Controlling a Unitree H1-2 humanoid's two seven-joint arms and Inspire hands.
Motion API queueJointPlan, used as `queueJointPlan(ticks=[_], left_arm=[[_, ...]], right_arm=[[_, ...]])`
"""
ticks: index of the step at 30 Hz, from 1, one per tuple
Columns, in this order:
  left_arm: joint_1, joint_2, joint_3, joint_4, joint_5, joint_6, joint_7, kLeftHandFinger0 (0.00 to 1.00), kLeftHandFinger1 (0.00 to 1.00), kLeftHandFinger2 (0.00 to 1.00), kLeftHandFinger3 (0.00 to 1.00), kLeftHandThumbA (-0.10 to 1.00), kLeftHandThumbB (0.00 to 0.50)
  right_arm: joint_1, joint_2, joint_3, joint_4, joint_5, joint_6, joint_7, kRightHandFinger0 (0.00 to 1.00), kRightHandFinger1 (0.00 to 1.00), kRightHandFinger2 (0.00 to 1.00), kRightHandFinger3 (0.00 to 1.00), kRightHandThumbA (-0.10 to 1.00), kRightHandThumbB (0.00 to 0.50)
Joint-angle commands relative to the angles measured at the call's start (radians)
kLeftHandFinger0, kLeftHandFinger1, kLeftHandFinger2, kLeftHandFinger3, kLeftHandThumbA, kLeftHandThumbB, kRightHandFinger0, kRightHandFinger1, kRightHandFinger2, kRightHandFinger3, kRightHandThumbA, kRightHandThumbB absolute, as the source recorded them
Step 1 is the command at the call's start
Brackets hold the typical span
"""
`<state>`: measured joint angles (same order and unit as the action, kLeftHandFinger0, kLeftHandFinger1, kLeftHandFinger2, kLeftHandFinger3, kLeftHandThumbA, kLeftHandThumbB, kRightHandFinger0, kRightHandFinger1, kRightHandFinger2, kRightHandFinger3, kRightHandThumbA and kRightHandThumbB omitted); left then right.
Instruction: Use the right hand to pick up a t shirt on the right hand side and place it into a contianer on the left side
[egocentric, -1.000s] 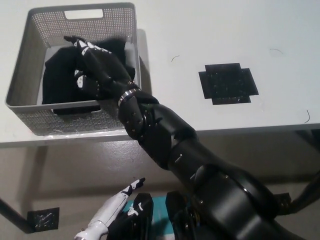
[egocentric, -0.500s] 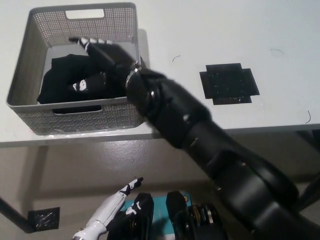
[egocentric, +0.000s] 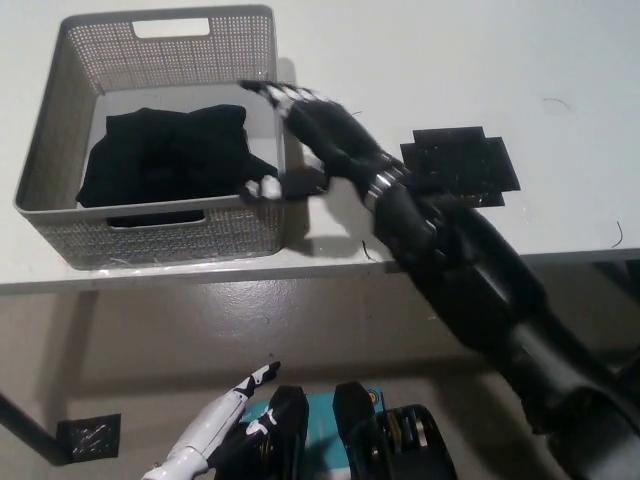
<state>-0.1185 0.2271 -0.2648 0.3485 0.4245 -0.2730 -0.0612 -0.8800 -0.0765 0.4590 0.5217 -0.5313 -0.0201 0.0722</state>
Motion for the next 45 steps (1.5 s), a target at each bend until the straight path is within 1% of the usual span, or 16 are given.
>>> queueJointPlan(ticks=[1,2,3,4,5,7,9,13,15,19,22,27,35,38,41,45], left_arm=[[0.009,0.056,0.069,-0.023,-0.025,-0.028,0.048,1.0,1.0,1.0,1.0,1.0,0.296],[0.015,0.054,0.07,-0.023,-0.017,-0.024,0.058,1.0,1.0,1.0,1.0,1.0,0.296],[0.023,0.05,0.074,-0.021,-0.013,-0.024,0.07,1.0,1.0,1.0,1.0,1.0,0.283],[0.025,0.049,0.077,-0.017,-0.014,-0.029,0.076,1.0,1.0,1.0,1.0,1.0,0.282],[0.026,0.045,0.081,-0.01,-0.014,-0.03,0.085,1.0,1.0,1.0,1.0,1.0,0.266],[0.031,0.045,0.085,-0.008,-0.016,-0.032,0.089,1.0,1.0,1.0,1.0,1.0,0.266],[0.032,0.04,0.096,-0.004,-0.035,-0.035,0.085,1.0,1.0,1.0,1.0,1.0,0.289],[0.029,0.034,0.105,0.013,-0.041,-0.036,0.083,1.0,1.0,1.0,1.0,1.0,0.325],[0.032,0.029,0.111,0.02,-0.04,-0.045,0.082,1.0,1.0,1.0,1.0,1.0,0.344],[0.025,0.017,0.119,0.038,-0.028,-0.071,0.096,1.0,1.0,1.0,1.0,1.0,0.345],[0.025,0.013,0.126,0.048,-0.028,-0.089,0.098,1.0,1.0,1.0,1.0,1.0,0.324],[0.023,0.017,0.132,0.051,-0.025,-0.09,0.096,0.98,1.0,1.0,1.0,1.0,0.328],[0.034,0.013,0.135,0.049,-0.03,-0.095,0.099,1.0,1.0,1.0,1.0,1.0,0.36],[0.028,0.013,0.138,0.054,-0.027,-0.1,0.108,0.98,1.0,1.0,1.0,1.0,0.346],[0.027,0.011,0.142,0.064,-0.036,-0.113,0.11,0.98,1.0,1.0,1.0,1.0,0.334],[0.022,0.019,0.145,0.064,-0.041,-0.112,0.105,0.99,1.0,1.0,1.0,1.0,0.366]], right_arm=[[0.309,-0.243,-0.145,-0.795,-0.064,0.055,0.073,1.0,1.0,1.0,1.0,0.93,0.429],[0.405,-0.255,-0.176,-0.845,-0.053,0.02,0.027,1.0,1.0,1.0,1.0,0.91,0.352],[0.485,-0.267,-0.199,-0.874,-0.046,-0.023,-0.019,1.0,1.0,1.0,1.0,0.91,0.307],[0.498,-0.27,-0.201,-0.877,-0.043,-0.033,-0.027,1.0,1.0,1.0,1.0,0.9,0.297],[0.618,-0.287,-0.246,-0.894,-0.036,-0.117,-0.11,1.0,1.0,1.0,1.0,0.85,0.223],[0.644,-0.287,-0.253,-0.898,-0.033,-0.128,-0.12,1.0,1.0,1.0,1.0,0.85,0.222],[0.764,-0.298,-0.303,-0.892,-0.022,-0.178,-0.179,1.0,1.0,1.0,1.0,0.87,0.202],[0.867,-0.307,-0.347,-0.86,0.002,-0.239,-0.214,1.0,1.0,1.0,1.0,0.88,0.203],[0.944,-0.306,-0.366,-0.809,0.0,-0.289,-0.251,1.0,1.0,1.0,1.0,0.93,0.206],[1.018,-0.291,-0.391,-0.717,-0.018,-0.349,-0.292,1.0,1.0,1.0,1.0,0.99,0.215],[1.04,-0.283,-0.395,-0.667,-0.028,-0.37,-0.301,1.0,1.0,1.0,1.0,1.0,0.215],[1.061,-0.26,-0.384,-0.529,-0.064,-0.429,-0.356,1.0,1.0,1.0,1.0,1.0,0.21],[1.04,-0.24,-0.329,-0.295,-0.058,-0.45,-0.403,1.0,1.0,1.0,1.0,1.0,0.243],[1.012,-0.238,-0.312,-0.224,-0.014,-0.45,-0.397,1.0,1.0,1.0,1.0,1.0,0.262],[1.0,-0.239,-0.297,-0.193,0.005,-0.45,-0.403,1.0,1.0,1.0,1.0,1.0,0.259],[0.975,-0.242,-0.258,-0.14,0.05,-0.45,-0.414,1.0,1.0,1.0,1.0,1.0,0.243]])
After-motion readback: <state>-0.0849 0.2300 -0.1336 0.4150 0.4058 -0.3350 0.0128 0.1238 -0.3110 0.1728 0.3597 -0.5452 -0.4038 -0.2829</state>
